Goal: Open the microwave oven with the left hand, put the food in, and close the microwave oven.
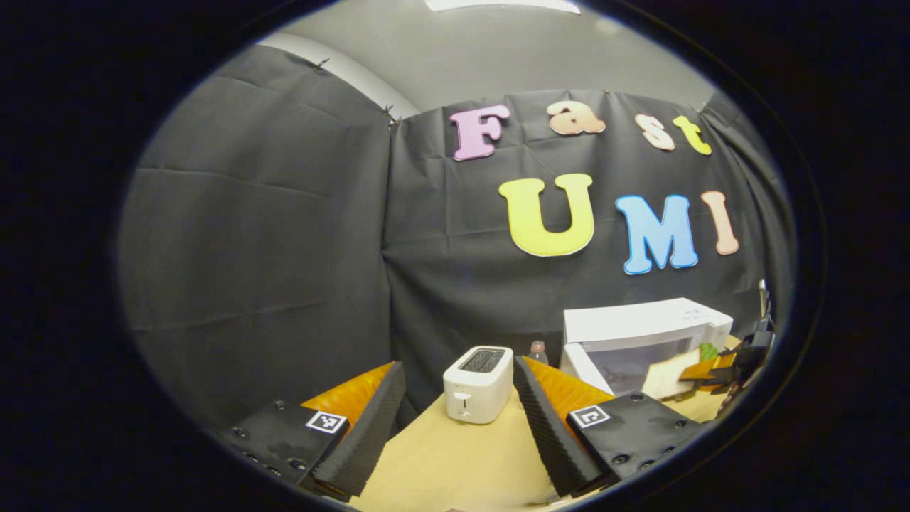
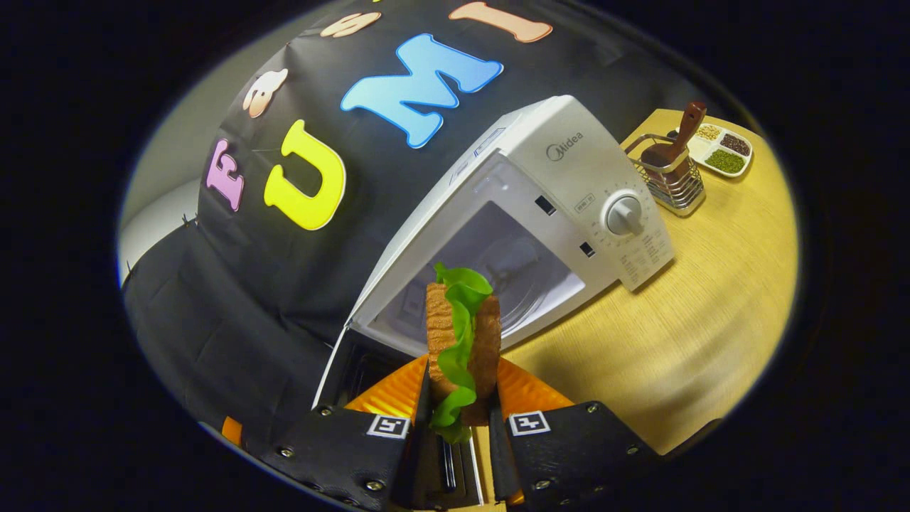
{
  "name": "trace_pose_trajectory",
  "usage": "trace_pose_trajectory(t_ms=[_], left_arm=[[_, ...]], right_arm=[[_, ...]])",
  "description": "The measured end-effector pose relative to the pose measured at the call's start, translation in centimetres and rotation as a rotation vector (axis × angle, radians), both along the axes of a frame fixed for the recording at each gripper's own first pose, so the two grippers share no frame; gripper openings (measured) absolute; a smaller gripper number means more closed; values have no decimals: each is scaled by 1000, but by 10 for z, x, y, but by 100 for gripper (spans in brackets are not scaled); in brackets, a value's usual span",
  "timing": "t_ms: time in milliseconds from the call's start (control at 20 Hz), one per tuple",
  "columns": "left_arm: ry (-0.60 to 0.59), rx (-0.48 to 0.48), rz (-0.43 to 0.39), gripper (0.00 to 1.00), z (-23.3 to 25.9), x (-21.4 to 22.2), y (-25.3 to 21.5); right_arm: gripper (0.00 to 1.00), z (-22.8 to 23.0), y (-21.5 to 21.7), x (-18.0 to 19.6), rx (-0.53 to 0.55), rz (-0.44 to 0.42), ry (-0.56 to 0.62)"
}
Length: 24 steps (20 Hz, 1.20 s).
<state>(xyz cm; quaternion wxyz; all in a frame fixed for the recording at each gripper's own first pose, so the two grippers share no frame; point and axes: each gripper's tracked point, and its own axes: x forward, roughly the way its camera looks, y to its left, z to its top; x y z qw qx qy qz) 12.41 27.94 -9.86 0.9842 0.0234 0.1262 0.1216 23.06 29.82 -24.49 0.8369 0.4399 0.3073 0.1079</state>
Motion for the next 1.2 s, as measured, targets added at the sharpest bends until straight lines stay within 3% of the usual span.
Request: trace_pose_trajectory(t_ms=[200, 250, 650, 750, 950, 1050, 1200], left_arm=[[15, 32, -2, 95, -6, 11, 18], [21, 28, 1, 100, -10, 11, 21], [104, 26, 38, 93, -39, -8, 42], [124, 18, 56, 100, -49, -14, 48], [144, 38, 71, 100, -51, -18, 54], [147, 42, 74, 100, -50, -22, 56], [151, 38, 76, 100, -53, -21, 53]], right_arm=[[36, -11, 20, 35, -1, -53, -28], [36, -14, 24, 42, -7, -61, -31], [36, -58, 46, 93, -70, -130, -43], [36, -67, 51, 105, -76, -139, -42], [36, -80, 57, 125, -79, -142, -35], [36, -87, 57, 130, -124, -138, -26], [46, -98, 44, 131, -236, -132, -9]])
